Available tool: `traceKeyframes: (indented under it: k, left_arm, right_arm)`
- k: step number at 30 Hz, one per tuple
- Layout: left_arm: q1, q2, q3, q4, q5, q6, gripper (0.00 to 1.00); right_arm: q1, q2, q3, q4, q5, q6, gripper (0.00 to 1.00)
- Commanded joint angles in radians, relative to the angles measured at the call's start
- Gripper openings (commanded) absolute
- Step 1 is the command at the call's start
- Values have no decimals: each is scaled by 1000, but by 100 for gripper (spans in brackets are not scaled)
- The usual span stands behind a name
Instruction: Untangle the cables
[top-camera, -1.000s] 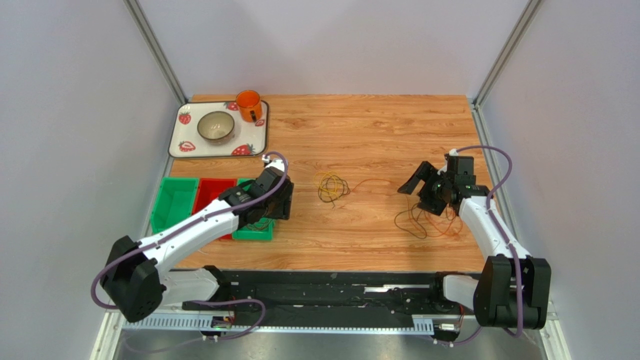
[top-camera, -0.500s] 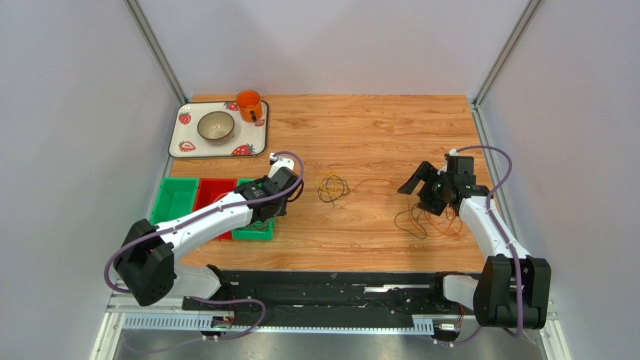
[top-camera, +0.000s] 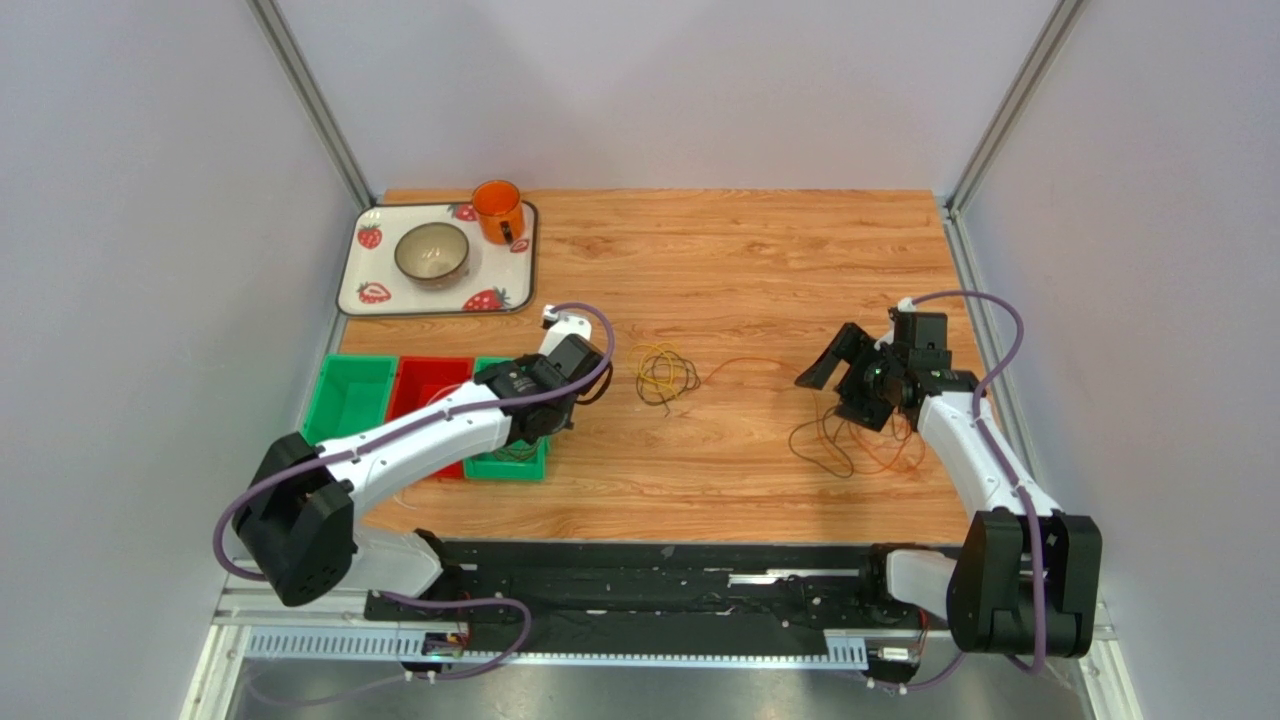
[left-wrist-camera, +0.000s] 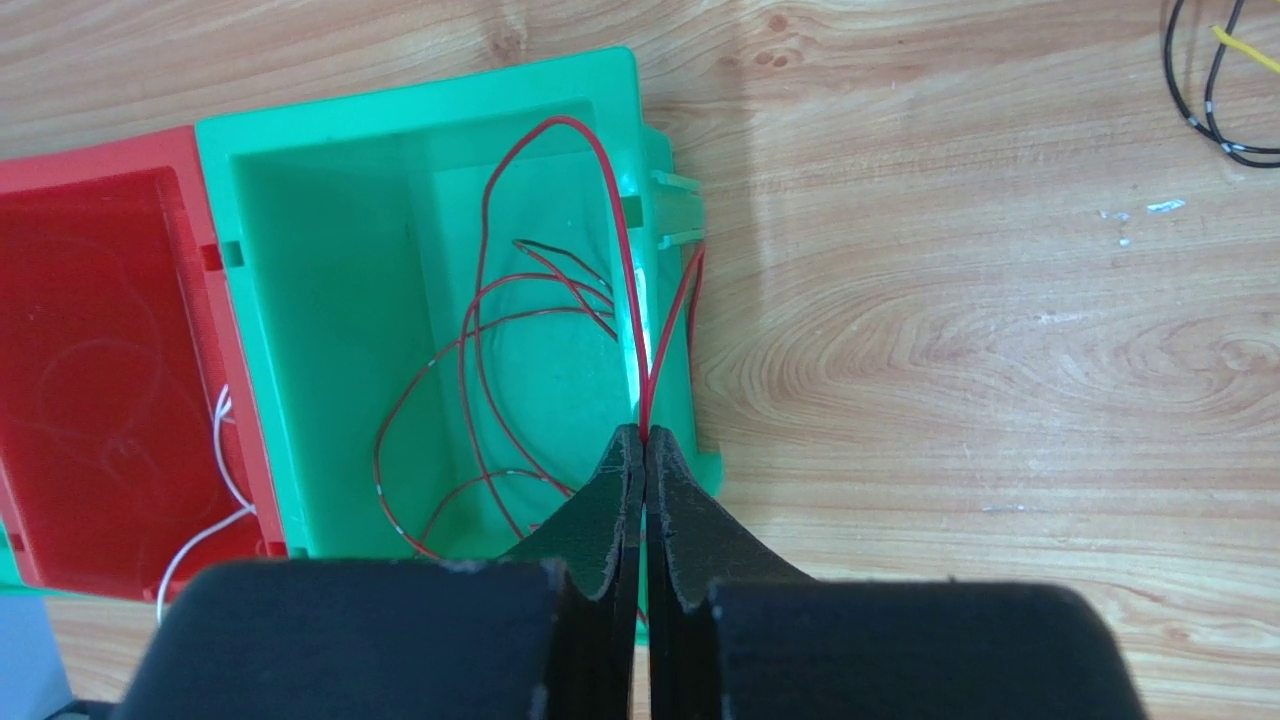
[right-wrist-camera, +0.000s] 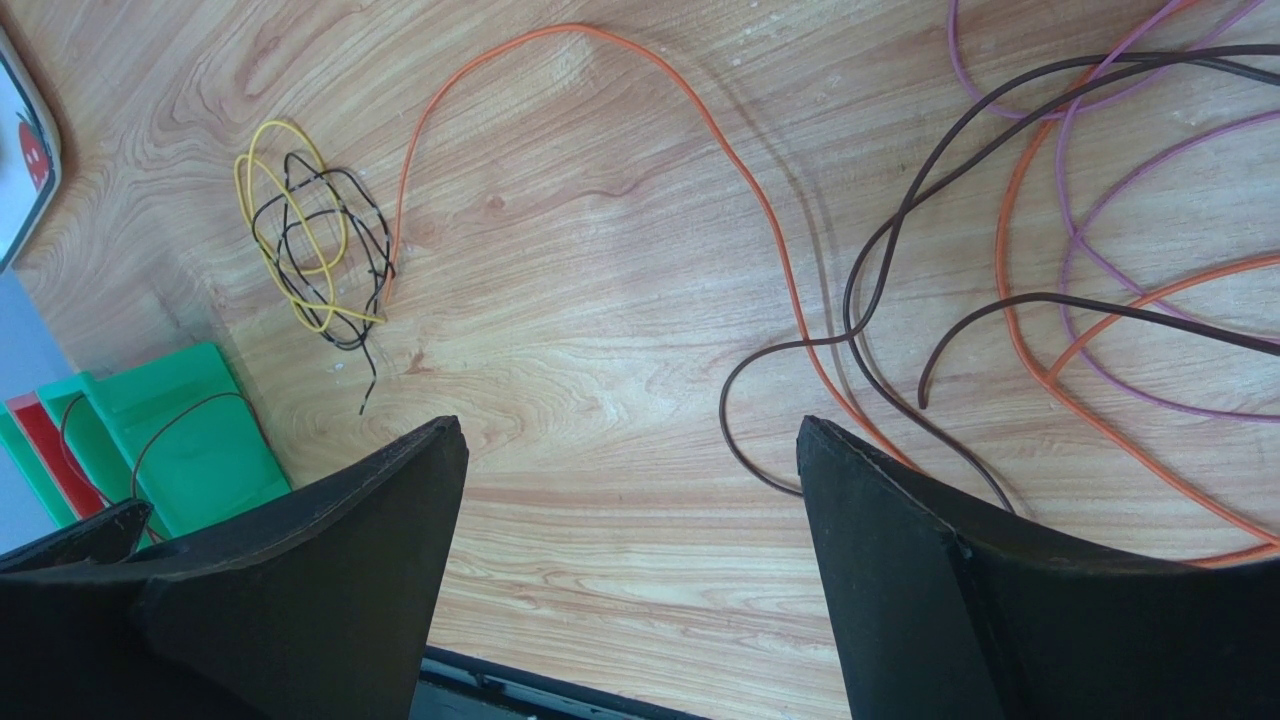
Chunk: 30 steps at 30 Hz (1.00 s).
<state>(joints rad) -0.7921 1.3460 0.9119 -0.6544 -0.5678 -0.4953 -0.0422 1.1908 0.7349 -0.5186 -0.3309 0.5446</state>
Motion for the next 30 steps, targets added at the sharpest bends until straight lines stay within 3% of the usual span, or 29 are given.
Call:
traceKeyframes:
  k: [1,8,17,24,30]
  left_arm:
    - [-4,2,41,-17,-43,-5,0]
    - [16,-93,117,-198,-243,-84,0]
    - [87,-65,139,-424,-359,-308,0]
    - [90,-91,84,-246,-247,-165,0]
    - [90,2,51,-136,-129,-143,0]
  right_arm:
    - [5,0,15,9,1,-17,86]
    - [5,-3,21,3,0,-21,86]
    - [5,-22,31,-12,-10,-23,86]
    - [5,-26,20,-11,-10,-23,86]
    - [5,-25,8,2,-16,-12,86]
